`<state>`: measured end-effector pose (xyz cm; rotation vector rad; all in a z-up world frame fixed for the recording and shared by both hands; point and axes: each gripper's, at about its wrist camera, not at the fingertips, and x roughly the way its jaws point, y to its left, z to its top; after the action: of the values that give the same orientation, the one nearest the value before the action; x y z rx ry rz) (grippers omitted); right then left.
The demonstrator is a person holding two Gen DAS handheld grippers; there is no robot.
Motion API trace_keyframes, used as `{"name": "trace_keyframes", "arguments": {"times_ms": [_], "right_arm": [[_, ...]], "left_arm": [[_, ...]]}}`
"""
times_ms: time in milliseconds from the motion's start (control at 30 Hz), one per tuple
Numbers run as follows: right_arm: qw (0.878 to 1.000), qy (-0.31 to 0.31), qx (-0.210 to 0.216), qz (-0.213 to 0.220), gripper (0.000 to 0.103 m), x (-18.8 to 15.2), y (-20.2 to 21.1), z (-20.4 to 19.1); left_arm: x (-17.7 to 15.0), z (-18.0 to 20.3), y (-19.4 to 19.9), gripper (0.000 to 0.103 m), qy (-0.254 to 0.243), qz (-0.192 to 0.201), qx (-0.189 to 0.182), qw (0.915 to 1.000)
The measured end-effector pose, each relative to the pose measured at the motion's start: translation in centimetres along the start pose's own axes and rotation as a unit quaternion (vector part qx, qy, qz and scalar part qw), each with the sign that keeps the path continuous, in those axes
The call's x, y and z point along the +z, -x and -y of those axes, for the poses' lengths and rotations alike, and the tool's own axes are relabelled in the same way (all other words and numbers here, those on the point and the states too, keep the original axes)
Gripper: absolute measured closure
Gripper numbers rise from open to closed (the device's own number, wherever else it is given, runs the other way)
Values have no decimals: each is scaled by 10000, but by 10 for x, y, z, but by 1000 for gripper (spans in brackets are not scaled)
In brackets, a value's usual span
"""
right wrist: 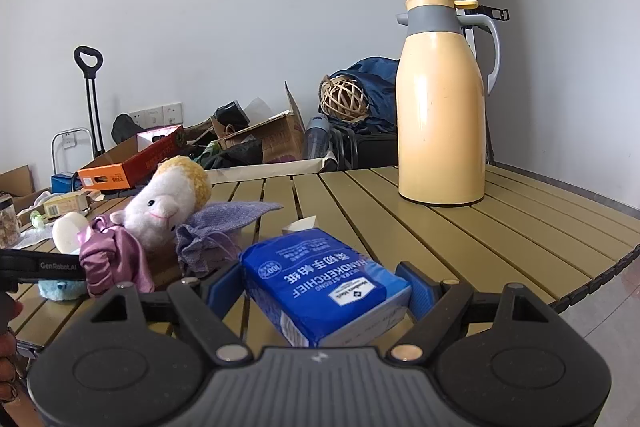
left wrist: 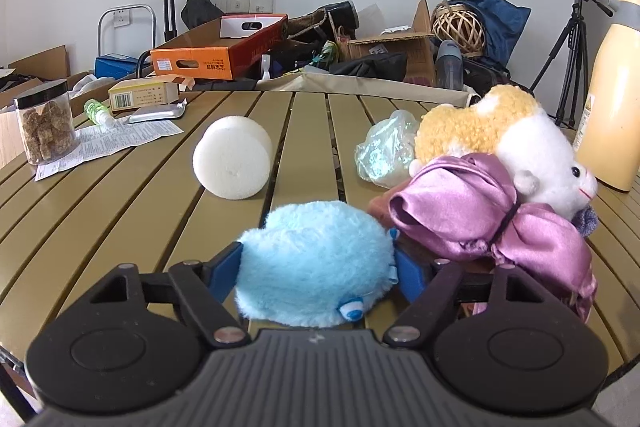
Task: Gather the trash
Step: 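Lift the blue plush and tissue pack and carry both over the black bin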
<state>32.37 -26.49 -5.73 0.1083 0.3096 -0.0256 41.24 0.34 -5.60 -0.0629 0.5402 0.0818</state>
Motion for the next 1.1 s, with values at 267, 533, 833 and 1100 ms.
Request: {"name": "trace_keyframes", "arguments": {"times_ms": [267,533,833,1100], "right_arm": [[9999,21,134,-83,21,-3,6,-2],[9995,-33,284,-111,21,-2,17,-1],[9986,68,500,-165,21,-8,48,-8],[9979,138,582,-257,21,-15,74,-9]], "left_arm": [[-2,3,20,25,-39,126,-54,9999],[-3,3,35,25,-72,192,-18,9998],[-10,-2,70,25,-130,304,-2,9995],[-22,-5,114,25,-226,438,-166,9986]]}}
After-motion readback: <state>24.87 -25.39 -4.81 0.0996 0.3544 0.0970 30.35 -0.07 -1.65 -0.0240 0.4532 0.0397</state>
